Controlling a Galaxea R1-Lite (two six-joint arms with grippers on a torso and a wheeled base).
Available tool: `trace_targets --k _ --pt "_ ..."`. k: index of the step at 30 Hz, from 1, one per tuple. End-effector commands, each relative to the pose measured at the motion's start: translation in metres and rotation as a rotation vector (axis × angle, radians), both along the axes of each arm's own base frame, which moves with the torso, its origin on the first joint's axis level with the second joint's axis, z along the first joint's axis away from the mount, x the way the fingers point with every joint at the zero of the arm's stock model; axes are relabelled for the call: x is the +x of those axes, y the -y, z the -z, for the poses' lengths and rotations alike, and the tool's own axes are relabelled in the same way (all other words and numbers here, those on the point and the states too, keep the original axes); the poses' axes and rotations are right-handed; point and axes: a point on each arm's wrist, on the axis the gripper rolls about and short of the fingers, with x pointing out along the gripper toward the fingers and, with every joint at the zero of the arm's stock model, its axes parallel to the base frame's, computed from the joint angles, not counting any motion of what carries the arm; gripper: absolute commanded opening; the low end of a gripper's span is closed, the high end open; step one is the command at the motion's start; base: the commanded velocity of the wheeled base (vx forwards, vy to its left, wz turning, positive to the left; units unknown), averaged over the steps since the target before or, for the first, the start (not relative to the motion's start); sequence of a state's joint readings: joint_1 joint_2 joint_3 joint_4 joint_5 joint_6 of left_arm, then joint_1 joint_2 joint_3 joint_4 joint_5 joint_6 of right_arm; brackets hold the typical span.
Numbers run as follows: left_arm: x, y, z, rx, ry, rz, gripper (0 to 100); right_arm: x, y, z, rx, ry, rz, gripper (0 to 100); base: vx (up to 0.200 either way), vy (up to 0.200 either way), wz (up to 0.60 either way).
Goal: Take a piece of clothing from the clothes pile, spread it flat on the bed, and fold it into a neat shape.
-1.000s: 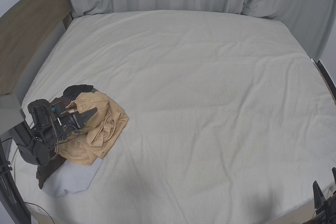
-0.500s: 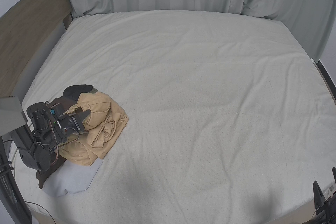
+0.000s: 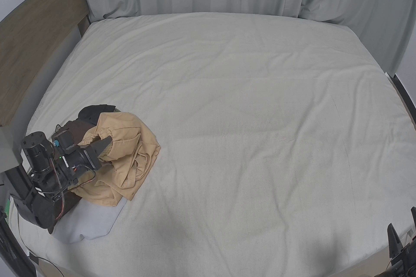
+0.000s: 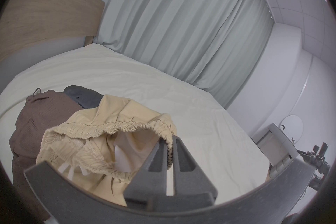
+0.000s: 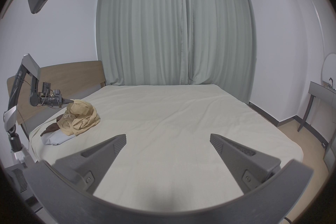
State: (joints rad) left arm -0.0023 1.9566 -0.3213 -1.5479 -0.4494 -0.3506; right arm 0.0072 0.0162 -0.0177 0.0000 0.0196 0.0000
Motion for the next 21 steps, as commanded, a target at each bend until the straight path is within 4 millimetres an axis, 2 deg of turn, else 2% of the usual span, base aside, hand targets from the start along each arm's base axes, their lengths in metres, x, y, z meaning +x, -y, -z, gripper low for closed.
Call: trace_targets --k 1,9,21 --pt "-0.026 0.011 -0.022 -0.005 0.058 0.041 0 0.0 0.0 0.005 0.0 -0.001 -0.001 100 0.0 0.0 0.0" --pt "-0.051 0.018 -0.032 -0.005 0.079 0.082 0 0.0 0.0 0.005 0.0 -0.001 -0.001 100 0.0 0.0 0.0" --pt "-0.074 0.033 -0.035 0.007 0.094 0.159 0 0.0 0.0 0.005 0.0 -0.001 0.001 100 0.0 0.0 0.0"
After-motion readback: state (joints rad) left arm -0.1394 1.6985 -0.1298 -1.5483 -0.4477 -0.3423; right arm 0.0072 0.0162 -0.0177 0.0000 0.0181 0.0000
